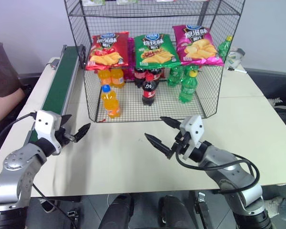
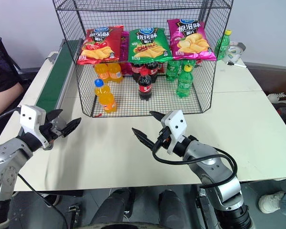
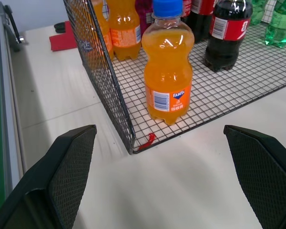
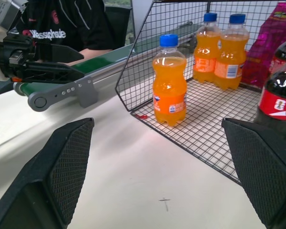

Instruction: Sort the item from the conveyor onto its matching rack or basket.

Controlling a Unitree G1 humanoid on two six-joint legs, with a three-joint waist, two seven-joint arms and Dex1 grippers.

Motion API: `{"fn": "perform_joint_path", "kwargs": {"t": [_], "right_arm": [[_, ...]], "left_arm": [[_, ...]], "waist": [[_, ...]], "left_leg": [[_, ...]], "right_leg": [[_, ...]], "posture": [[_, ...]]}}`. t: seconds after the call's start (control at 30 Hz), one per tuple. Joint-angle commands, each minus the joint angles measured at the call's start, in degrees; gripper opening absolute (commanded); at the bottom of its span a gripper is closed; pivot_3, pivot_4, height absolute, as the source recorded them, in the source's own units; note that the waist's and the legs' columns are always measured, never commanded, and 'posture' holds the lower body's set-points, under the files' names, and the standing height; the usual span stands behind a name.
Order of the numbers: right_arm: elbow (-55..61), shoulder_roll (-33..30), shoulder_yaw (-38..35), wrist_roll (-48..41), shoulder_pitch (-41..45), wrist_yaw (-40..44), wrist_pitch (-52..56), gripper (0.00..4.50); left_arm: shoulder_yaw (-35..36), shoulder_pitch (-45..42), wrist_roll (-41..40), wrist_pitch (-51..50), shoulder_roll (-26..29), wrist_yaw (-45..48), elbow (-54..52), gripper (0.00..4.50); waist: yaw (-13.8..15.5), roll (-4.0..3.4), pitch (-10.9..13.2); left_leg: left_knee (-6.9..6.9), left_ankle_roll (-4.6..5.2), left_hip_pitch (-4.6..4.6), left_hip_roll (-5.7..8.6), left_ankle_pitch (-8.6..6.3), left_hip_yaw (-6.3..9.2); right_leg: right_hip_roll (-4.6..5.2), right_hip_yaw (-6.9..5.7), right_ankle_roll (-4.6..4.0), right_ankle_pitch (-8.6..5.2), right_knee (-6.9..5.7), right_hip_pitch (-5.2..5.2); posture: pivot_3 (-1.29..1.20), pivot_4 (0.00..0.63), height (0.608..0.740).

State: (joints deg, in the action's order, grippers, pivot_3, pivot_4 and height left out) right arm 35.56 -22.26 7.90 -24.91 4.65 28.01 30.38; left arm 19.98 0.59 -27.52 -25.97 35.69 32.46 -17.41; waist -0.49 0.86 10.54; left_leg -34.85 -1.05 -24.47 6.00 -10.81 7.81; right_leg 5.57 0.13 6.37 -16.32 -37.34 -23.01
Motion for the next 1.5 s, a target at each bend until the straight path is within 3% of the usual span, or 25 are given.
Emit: {"fn": "perform_joint_path", "kwargs": {"t": [0.03, 0.87, 1.5], "right_arm": [[1.95, 0.82, 0.70, 0.24, 0.13, -0.27, -1.35, 4.50], [2.52, 1.53, 1.41, 0.52, -2.18, 0.38, -2.33, 4.50], [2.55, 0.82, 0.72, 0.52, -6.23, 2.27, -5.24, 4.50]], "left_arm": [[1.67, 0.04, 0.76, 1.82, 0.96, 0.25, -1.72, 4.48], [2.58, -0.29, 1.13, 2.41, -0.88, -1.77, -1.48, 4.48], [4.38, -0.55, 1.00, 1.22, -4.93, -9.12, -0.04, 4.48]], "waist": [[0.00, 0.00, 0.00], [-0.01, 0.00, 0.00], [0.02, 0.01, 0.00]], "left_leg": [[0.00, 0.00, 0.00, 0.00, 0.00, 0.00], [0.01, 0.00, 0.00, 0.00, 0.00, 0.00], [0.00, 0.00, 0.00, 0.00, 0.00, 0.00]], "right_leg": [[0.00, 0.00, 0.00, 0.00, 0.00, 0.00], [0.00, 0.00, 0.00, 0.00, 0.00, -0.01], [-0.01, -0.01, 0.02, 0.01, 0.01, 0.00]], "posture": [[0.00, 0.150, 0.740], [0.00, 0.150, 0.740], [0.00, 0.150, 0.740]]}}
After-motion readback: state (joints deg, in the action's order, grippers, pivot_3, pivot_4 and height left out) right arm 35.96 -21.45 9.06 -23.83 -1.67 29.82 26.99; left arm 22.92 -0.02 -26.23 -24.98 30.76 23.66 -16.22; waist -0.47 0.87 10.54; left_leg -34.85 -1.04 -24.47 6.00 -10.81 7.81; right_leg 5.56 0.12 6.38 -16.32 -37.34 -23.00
